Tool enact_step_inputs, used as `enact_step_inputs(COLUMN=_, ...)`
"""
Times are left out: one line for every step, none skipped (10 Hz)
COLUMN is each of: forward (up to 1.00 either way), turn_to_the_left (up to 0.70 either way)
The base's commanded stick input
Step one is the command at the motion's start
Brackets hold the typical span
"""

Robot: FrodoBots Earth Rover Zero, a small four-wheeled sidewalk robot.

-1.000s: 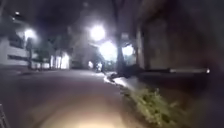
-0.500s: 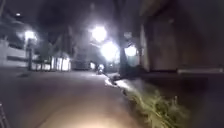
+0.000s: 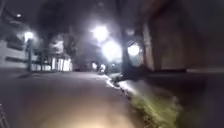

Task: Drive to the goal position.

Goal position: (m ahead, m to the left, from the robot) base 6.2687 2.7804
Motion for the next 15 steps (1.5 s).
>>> enact_step_inputs(forward=0.7, turn_to_the_left=0.0)
enact_step_inputs(forward=0.7, turn_to_the_left=0.0)
enact_step_inputs(forward=0.7, turn_to_the_left=0.0)
enact_step_inputs(forward=0.7, turn_to_the_left=0.0)
enact_step_inputs(forward=0.7, turn_to_the_left=0.0)
enact_step_inputs(forward=0.7, turn_to_the_left=0.0)
enact_step_inputs(forward=0.7, turn_to_the_left=0.0)
enact_step_inputs(forward=0.7, turn_to_the_left=0.0)
enact_step_inputs(forward=0.7, turn_to_the_left=0.0)
enact_step_inputs(forward=0.7, turn_to_the_left=0.0)
enact_step_inputs(forward=0.7, turn_to_the_left=0.0)
enact_step_inputs(forward=0.7, turn_to_the_left=0.0)
enact_step_inputs(forward=0.7, turn_to_the_left=0.0)
enact_step_inputs(forward=0.7, turn_to_the_left=0.0)
enact_step_inputs(forward=0.7, turn_to_the_left=0.0)
